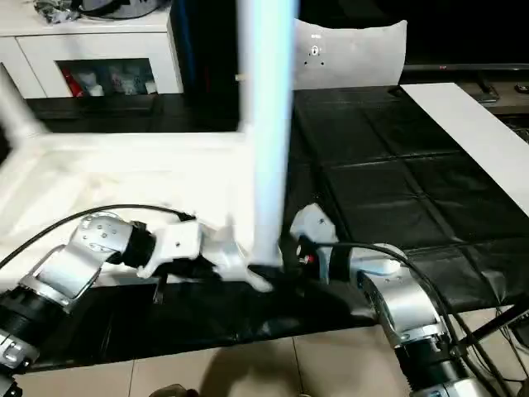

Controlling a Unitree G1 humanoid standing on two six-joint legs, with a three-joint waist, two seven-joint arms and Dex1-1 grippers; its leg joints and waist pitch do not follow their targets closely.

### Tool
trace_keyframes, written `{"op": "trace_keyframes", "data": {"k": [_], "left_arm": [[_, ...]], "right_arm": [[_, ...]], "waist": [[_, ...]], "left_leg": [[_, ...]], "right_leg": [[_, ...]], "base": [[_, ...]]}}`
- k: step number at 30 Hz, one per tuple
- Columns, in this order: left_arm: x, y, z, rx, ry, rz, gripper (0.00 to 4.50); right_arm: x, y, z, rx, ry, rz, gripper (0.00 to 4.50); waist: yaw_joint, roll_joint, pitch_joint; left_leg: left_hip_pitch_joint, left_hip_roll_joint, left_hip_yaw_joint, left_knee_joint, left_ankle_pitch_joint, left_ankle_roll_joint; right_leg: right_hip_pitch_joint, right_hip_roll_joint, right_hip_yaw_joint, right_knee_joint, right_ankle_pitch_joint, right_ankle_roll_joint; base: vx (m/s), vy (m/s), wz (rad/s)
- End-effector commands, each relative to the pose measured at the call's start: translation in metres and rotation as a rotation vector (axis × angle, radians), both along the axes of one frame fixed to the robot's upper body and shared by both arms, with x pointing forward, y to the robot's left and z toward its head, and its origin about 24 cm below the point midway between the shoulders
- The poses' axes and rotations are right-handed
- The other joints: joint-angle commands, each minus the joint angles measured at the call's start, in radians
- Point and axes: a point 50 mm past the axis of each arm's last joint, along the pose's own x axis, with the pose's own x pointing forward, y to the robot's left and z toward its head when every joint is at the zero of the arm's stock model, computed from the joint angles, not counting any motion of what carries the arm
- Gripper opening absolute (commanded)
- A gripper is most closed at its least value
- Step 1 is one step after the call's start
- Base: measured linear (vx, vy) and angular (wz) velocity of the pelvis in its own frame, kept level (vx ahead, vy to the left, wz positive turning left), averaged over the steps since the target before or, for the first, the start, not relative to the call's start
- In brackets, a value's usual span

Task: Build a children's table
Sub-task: Rotate leg to tighten

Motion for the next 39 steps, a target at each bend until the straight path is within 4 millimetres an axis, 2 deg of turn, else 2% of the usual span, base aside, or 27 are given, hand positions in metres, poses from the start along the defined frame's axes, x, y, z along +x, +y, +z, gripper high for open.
{"op": "trace_keyframes", "data": {"k": [1, 2, 6, 8, 11, 13, 17, 21, 23, 26, 28, 29, 30, 32, 33, 34, 35, 37, 39], "left_arm": [[-0.003, -0.004, 0.0, 0.042, -0.005, -0.084, 0.0], [-0.002, -0.003, 0.0, 0.049, -0.005, -0.097, 0.0], [-0.001, -0.003, 0.001, 0.051, -0.009, -0.113, 0.0], [0.0, -0.002, 0.001, 0.052, -0.009, -0.12, 0.0], [0.0, -0.003, 0.001, 0.051, -0.009, -0.127, 0.0], [0.001, -0.003, 0.001, 0.048, -0.011, -0.128, 0.0], [0.001, -0.004, 0.0, 0.029, -0.005, -0.128, 0.0], [-0.001, -0.007, 0.001, -0.035, 0.027, -0.102, 0.0], [-0.004, -0.01, 0.001, -0.069, 0.041, -0.073, 0.0], [-0.004, -0.016, 0.005, -0.142, 0.047, 0.037, 0.0], [-0.003, -0.02, 0.007, -0.165, 0.053, 0.061, 0.0], [0.0, -0.025, 0.008, -0.189, 0.047, 0.116, 0.0], [0.0, -0.025, 0.008, -0.189, 0.047, 0.116, 0.0], [0.008, -0.037, 0.009, -0.196, 0.006, 0.28, 0.0], [0.011, -0.039, 0.01, -0.197, -0.001, 0.323, 0.0], [0.012, -0.041, 0.01, -0.199, -0.003, 0.348, 0.0], [0.016, -0.045, 0.012, -0.215, -0.014, 0.403, 0.0], [0.025, -0.053, 0.016, -0.236, -0.041, 0.548, 0.0], [0.032, -0.058, 0.022, -0.257, -0.07, 0.642, 0.0]], "right_arm": [[0.001, 0.0, 0.001, -0.018, -0.002, 0.032, 4.47], [0.001, 0.001, -0.001, -0.016, 0.021, 0.047, 4.18], [0.002, 0.001, 0.0, 0.002, 0.055, 0.067, 4.06], [0.001, 0.001, 0.001, 0.009, 0.077, 0.085, 3.67], [0.0, -0.001, -0.001, 0.002, 0.092, 0.099, 3.66], [-0.001, -0.001, -0.001, 0.008, 0.099, 0.098, 3.27], [-0.002, 0.0, -0.003, 0.015, 0.113, 0.107, 2.97], [-0.004, 0.003, -0.007, 0.017, 0.113, 0.108, 2.79], [-0.007, 0.008, -0.008, 0.071, 0.126, 0.088, 2.72], [-0.006, 0.024, -0.008, 0.149, 0.133, -0.019, 2.69], [-0.003, 0.027, -0.009, 0.149, 0.121, -0.057, 2.69], [0.001, 0.034, -0.011, 0.156, 0.123, -0.131, 2.69], [0.001, 0.034, -0.011, 0.156, 0.123, -0.131, 2.68], [0.012, 0.058, -0.014, 0.209, 0.151, -0.324, 2.68], [0.014, 0.063, -0.015, 0.224, 0.161, -0.356, 2.68], [0.015, 0.066, -0.015, 0.232, 0.167, -0.373, 2.68], [0.018, 0.07, -0.016, 0.234, 0.176, -0.418, 2.68], [0.025, 0.083, -0.019, 0.233, 0.197, -0.528, 2.68], [0.032, 0.088, -0.02, 0.225, 0.212, -0.628, 2.68]], "waist": [[-0.004, 0.002, -0.078], [-0.004, 0.001, -0.078], [-0.004, -0.001, -0.078], [-0.005, -0.002, -0.077], [-0.004, -0.002, -0.076], [-0.003, -0.003, -0.076], [-0.003, -0.002, -0.075], [-0.004, -0.001, -0.076], [-0.004, -0.001, -0.076], [-0.01, 0.0, -0.073], [-0.014, -0.005, -0.069], [-0.016, 0.0, -0.068], [-0.022, -0.003, -0.066], [-0.035, 0.0, -0.065], [-0.044, -0.003, -0.064], [-0.048, -0.003, -0.067], [-0.053, -0.001, -0.067], [-0.058, 0.0, -0.069], [-0.055, 0.003, -0.074]], "left_leg": [[0.021, 0.021, -0.003, -0.067, -0.209, 0.028], [0.022, 0.022, -0.003, -0.067, -0.21, 0.027], [0.021, 0.023, -0.002, -0.067, -0.209, 0.029], [0.022, 0.023, -0.003, -0.068, -0.208, 0.03], [0.021, 0.024, -0.002, -0.067, -0.204, 0.032], [0.021, 0.024, -0.002, -0.067, -0.203, 0.031], [0.023, 0.024, -0.001, -0.068, -0.217, 0.027], [0.022, 0.024, -0.001, -0.068, -0.21, 0.025], [0.021, 0.025, -0.002, -0.069, -0.208, 0.027], [0.021, 0.025, -0.003, -0.073, -0.219, 0.023], [0.024, 0.023, -0.003, -0.075, -0.25, 0.008], [0.024, 0.022, -0.004, -0.076, -0.26, 0.001], [0.025, 0.022, -0.005, -0.078, -0.281, -0.011], [0.021, 0.022, -0.007, -0.08, -0.286, -0.027], [0.02, 0.018, -0.01, -0.081, -0.297, -0.037], [0.018, 0.017, -0.012, -0.081, -0.294, -0.039], [0.022, 0.018, -0.01, -0.079, -0.299, -0.037], [0.022, 0.017, -0.007, -0.076, -0.287, -0.031], [0.021, 0.014, -0.007, -0.073, -0.251, -0.024]], "right_leg": [[0.037, -0.053, 0.038, -0.078, -0.084, -0.244], [0.038, -0.053, 0.038, -0.077, -0.087, -0.245], [0.038, -0.053, 0.038, -0.077, -0.089, -0.25], [0.038, -0.052, 0.038, -0.076, -0.092, -0.25], [0.038, -0.053, 0.038, -0.076, -0.089, -0.251], [0.037, -0.053, 0.038, -0.076, -0.089, -0.251], [0.035, -0.054, 0.038, -0.079, -0.118, -0.249], [0.035, -0.053, 0.038, -0.077, -0.108, -0.25], [0.036, -0.055, 0.038, -0.077, -0.1, -0.254], [0.035, -0.052, 0.037, -0.077, -0.109, -0.254], [0.031, -0.054, 0.037, -0.084, -0.196, -0.238], [0.029, -0.054, 0.038, -0.086, -0.219, -0.231], [0.027, -0.054, 0.038, -0.09, -0.257, -0.221], [0.026, -0.053, 0.039, -0.088, -0.275, -0.211], [0.025, -0.055, 0.037, -0.092, -0.306, -0.204], [0.03, -0.055, 0.035, -0.091, -0.312, -0.198], [0.024, -0.053, 0.037, -0.095, -0.306, -0.193], [0.024, -0.051, 0.04, -0.094, -0.272, -0.199], [0.026, -0.05, 0.039, -0.094, -0.225, -0.206]], "base": [[0.0, 0.0, 0.0], [0.0, 0.0, 0.0], [0.0, 0.0, 0.0], [0.0, 0.0, 0.0], [0.0, 0.0, 0.0], [0.0, 0.0, 0.0], [0.0, 0.0, 0.0], [0.0, 0.0, 0.0], [0.0, 0.0, 0.0], [0.0, 0.0, 0.0], [0.0, 0.0, 0.0], [0.0, 0.0, 0.0], [0.0, 0.0, 0.0], [0.0, 0.0, 0.0], [0.0, 0.0, 0.0], [0.0, 0.0, 0.0], [0.0, 0.0, 0.0], [0.0, 0.0, 0.0], [0.0, 0.0, 0.0]]}}
